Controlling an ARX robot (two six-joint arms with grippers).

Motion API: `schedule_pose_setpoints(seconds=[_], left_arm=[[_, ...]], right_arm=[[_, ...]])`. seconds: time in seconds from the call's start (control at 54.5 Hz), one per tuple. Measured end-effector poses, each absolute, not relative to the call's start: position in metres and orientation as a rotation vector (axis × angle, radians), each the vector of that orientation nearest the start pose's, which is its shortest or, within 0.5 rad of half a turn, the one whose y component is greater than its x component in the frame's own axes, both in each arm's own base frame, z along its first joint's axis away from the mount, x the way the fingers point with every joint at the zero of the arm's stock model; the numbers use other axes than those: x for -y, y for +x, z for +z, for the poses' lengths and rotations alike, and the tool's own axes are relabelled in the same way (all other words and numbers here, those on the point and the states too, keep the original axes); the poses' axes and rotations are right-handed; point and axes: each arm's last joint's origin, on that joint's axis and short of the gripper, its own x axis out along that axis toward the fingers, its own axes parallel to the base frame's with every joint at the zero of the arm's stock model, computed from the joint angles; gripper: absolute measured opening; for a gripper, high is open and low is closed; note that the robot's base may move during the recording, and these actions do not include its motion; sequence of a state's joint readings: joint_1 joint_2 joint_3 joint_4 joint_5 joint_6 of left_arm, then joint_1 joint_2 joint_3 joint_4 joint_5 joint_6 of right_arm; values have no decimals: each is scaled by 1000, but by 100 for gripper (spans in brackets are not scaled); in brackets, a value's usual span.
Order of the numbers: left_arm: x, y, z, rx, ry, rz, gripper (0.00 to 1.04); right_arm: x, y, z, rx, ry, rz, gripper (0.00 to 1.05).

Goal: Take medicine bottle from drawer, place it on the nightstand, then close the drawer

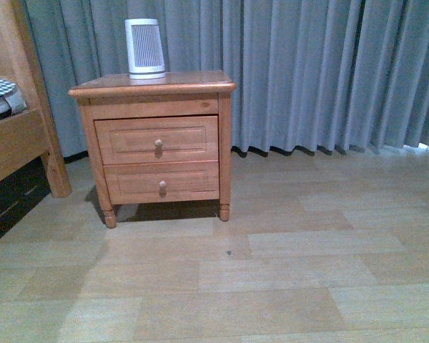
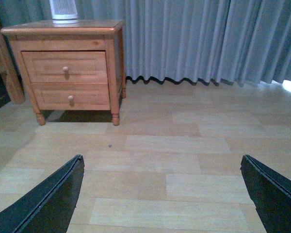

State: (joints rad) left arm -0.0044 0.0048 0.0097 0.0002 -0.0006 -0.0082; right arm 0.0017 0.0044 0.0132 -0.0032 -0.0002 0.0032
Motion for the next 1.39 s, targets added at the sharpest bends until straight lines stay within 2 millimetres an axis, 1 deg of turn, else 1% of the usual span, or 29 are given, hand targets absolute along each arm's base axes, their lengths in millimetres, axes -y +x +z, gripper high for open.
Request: schedule_pose_setpoints(seconds=[1.394], left_arm=[[0, 97, 167, 6, -8, -4, 98]], right_arm=[[0, 97, 167, 6, 3, 2, 98]])
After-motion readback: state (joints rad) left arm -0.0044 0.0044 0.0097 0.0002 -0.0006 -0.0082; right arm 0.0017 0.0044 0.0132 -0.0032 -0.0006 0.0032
